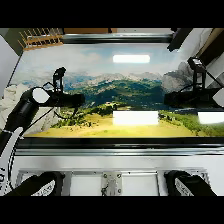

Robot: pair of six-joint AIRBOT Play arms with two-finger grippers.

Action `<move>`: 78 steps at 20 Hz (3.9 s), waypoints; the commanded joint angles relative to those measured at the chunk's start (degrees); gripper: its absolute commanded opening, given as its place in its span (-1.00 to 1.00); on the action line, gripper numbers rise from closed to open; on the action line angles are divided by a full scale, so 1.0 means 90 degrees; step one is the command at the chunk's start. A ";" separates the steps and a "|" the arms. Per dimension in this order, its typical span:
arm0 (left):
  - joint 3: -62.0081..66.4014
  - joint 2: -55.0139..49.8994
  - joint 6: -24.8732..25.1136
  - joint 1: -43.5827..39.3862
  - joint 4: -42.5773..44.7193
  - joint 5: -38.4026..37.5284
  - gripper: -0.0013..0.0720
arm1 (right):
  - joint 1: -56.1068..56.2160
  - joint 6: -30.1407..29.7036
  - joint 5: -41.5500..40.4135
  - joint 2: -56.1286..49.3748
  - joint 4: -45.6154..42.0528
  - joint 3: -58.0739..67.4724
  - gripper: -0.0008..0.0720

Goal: Fold the clothes and pants, and hang the long-sleeved shirts on hangers.

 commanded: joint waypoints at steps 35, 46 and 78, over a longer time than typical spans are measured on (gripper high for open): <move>0.1039 -0.3135 0.0136 0.3203 0.2992 0.0131 0.95 | 0.0005 0.0000 0.0000 -0.0002 0.0005 -0.0002 -0.93; 0.3344 -0.2008 0.0503 0.0401 0.1996 -0.0391 -0.91 | 0.0005 0.0000 0.0000 -0.0002 0.0005 -0.0002 -0.93; -0.2397 -0.0629 -0.1717 0.1188 -0.0493 0.0940 0.95 | -0.0087 0.0000 -0.0670 -0.0372 -0.0175 0.0017 -0.92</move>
